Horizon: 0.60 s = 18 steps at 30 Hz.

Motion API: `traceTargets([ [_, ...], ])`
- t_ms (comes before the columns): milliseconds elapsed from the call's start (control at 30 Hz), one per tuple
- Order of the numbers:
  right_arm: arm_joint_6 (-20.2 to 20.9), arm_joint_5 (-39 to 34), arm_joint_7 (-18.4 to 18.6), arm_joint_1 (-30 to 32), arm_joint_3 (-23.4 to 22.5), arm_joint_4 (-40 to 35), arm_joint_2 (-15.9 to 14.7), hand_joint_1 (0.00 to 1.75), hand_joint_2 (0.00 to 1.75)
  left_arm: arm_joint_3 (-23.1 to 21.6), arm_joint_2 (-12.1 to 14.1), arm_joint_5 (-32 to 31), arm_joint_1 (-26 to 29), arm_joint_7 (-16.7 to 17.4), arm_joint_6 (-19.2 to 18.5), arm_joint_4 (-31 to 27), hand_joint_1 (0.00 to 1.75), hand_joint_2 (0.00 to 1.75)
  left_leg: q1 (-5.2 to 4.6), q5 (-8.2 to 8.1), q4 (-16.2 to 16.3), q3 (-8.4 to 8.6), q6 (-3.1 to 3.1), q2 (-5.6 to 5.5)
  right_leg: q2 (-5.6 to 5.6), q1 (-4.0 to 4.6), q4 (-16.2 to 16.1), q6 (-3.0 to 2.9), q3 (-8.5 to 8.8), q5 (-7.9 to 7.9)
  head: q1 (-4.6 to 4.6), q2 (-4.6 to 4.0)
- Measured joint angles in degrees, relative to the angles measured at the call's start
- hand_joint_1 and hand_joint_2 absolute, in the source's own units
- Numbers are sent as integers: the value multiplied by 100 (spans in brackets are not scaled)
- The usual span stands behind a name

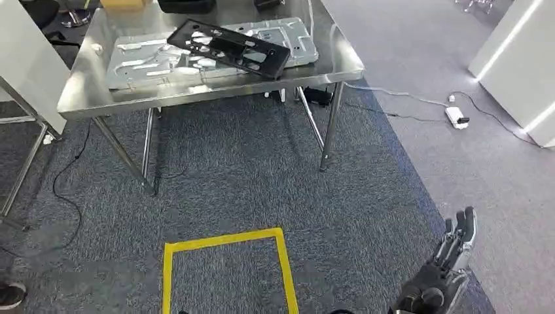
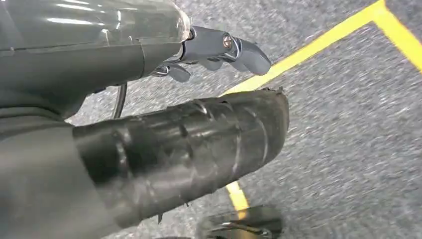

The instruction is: Take the parts from the cabinet and place them on the table.

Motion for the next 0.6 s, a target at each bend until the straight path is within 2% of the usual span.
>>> traceTargets([
  [33,0,2,0,2,0,7,0,0,0,0,0,-2,0,2,0,0,0,0,20,193,96,70,-24,1,-5,-9,40,18,-125,60,-2,0],
  [67,0,4,0,3,-2,7,0,0,0,0,2,-2,0,9,0,0,0,0,39,498,-21,246,-45,1,-6,-24,103,44,-243,126,-2,0],
  [100,0,6,0,6,-2,7,0,0,0,2,7,-2,-1,9,0,0,0,0,57,708,-311,503,-65,1,-4,-43,168,77,-376,173,0,0],
  [133,0,7,0,14,-2,7,2,0,0,2,9,0,-8,9,-2,0,0,0,81,734,-775,871,-87,0,4,-57,248,114,-498,221,-4,0],
  [167,0,9,0,26,-2,7,7,0,0,2,9,0,-26,9,-4,0,0,0,87,466,-1309,1251,-106,-16,7,-40,321,153,-584,248,-4,0],
  [200,0,9,2,29,-7,11,17,0,0,2,9,-2,-27,7,-4,-2,0,0,38,286,-1756,1483,-41,-50,1,-33,386,186,-629,279,4,0],
  [233,0,5,2,30,-9,28,17,0,0,4,9,-2,-15,7,-4,0,0,0,33,266,-1728,1398,26,-42,-1,-30,375,219,-642,359,6,0],
  [300,0,-9,2,30,-11,61,17,0,0,7,15,-2,-17,2,-4,0,0,0,-7,335,-1692,1329,117,-39,-2,-34,336,294,-657,481,6,0],
  [333,0,-29,2,39,-15,79,17,0,0,13,15,4,5,2,-4,2,0,0,40,416,-1721,1275,199,3,11,-65,370,327,-693,428,11,0],
  [367,0,-66,2,50,-24,98,17,0,0,18,17,2,6,2,-4,2,0,0,29,477,-1714,1218,237,25,27,-75,500,348,-745,162,4,0],
  [400,0,-112,2,58,-42,129,17,0,0,24,24,0,4,2,-4,2,0,0,21,542,-1714,1151,258,29,29,-76,762,363,-806,-204,11,0],
  [433,-4,-153,2,59,-59,159,17,0,0,37,24,-2,2,2,-4,2,0,0,11,614,-1710,1059,307,37,33,-73,1199,381,-896,-610,11,0],
  [467,-7,-173,2,62,-70,186,17,0,0,42,22,-9,-2,2,-4,2,0,0,-5,691,-1705,963,318,45,40,-68,1626,393,-964,-869,9,0],
  [500,-9,-182,2,66,-81,199,17,0,0,42,22,-11,-1,2,-4,2,0,0,-22,765,-1702,865,329,55,43,-67,1950,393,-977,-946,9,0],
  [533,-9,-201,2,70,-96,221,17,0,0,42,20,-15,-1,2,-4,2,0,0,-41,838,-1686,779,330,62,46,-64,2085,382,-919,-834,9,0],
  [567,-9,-203,2,71,-101,238,17,0,0,44,20,-15,-2,6,-4,2,0,0,-55,907,-1667,661,330,69,50,-56,2011,354,-755,-587,9,0],
  [600,-9,-208,2,70,-101,249,17,0,0,48,20,-15,-2,9,-4,2,0,0,-70,972,-1648,557,326,67,51,-44,1762,311,-502,-361,7,0],
])
